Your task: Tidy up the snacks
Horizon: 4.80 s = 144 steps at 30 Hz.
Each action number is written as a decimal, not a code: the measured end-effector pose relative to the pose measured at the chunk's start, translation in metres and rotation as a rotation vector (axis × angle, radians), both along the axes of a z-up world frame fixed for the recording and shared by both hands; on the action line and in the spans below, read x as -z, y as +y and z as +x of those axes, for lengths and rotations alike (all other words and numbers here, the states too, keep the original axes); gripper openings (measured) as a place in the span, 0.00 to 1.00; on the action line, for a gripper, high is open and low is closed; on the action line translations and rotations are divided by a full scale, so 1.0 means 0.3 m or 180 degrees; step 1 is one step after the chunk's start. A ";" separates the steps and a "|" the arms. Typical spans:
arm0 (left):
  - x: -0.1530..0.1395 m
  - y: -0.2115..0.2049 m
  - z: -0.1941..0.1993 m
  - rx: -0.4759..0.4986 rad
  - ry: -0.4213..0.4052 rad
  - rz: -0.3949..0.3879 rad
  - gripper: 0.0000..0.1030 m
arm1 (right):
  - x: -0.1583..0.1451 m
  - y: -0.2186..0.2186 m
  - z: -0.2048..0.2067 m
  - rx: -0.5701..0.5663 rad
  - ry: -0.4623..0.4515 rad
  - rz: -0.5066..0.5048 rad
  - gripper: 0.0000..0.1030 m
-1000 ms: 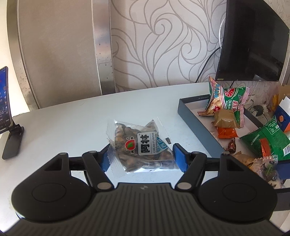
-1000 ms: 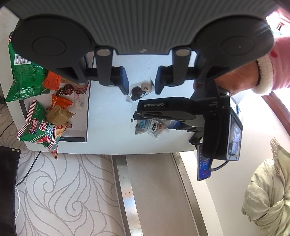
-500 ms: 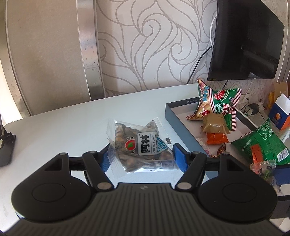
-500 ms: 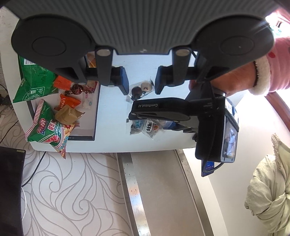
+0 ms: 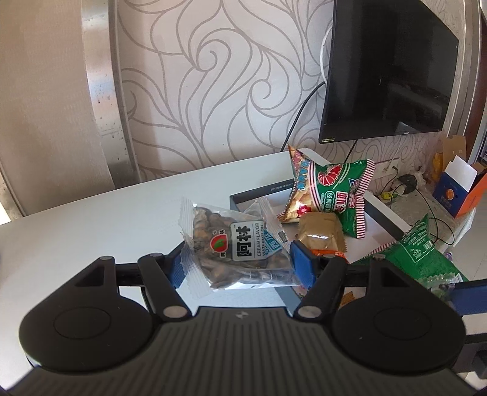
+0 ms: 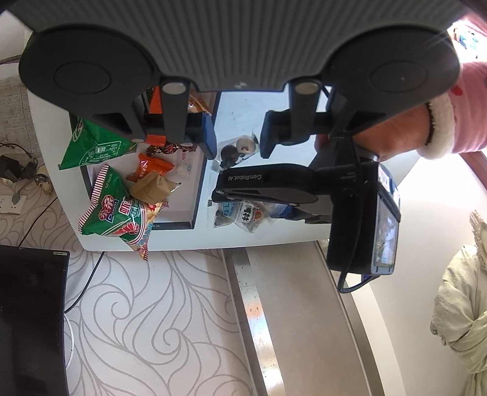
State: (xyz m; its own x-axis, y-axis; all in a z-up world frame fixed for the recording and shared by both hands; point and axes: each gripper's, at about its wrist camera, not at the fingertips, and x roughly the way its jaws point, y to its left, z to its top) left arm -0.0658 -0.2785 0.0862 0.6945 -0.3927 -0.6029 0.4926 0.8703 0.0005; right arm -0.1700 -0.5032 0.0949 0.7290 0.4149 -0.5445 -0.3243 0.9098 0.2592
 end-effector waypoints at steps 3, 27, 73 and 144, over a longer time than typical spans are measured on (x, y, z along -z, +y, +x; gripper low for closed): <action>0.004 -0.044 0.008 0.0063 0.0006 -0.0011 0.71 | 0.001 -0.031 0.000 0.0059 0.0002 -0.0005 0.33; 0.088 -0.353 0.073 0.0563 0.0191 -0.0080 0.71 | 0.022 -0.197 0.016 0.0444 0.0095 -0.0126 0.33; 0.009 -0.070 -0.078 -0.0020 -0.0244 0.0192 0.99 | 0.148 -0.121 0.362 0.0346 0.0316 -0.0569 0.34; -0.097 -0.011 -0.466 0.0031 -0.0177 0.0030 1.00 | -0.020 -0.072 -0.500 0.1516 0.0203 -0.0076 0.59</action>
State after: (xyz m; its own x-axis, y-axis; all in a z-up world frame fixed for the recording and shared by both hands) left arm -0.2056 -0.2817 0.1152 0.7232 -0.3941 -0.5671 0.5000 0.8653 0.0363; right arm -0.3200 -0.5249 0.1010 0.7997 0.0299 -0.5996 0.1458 0.9592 0.2423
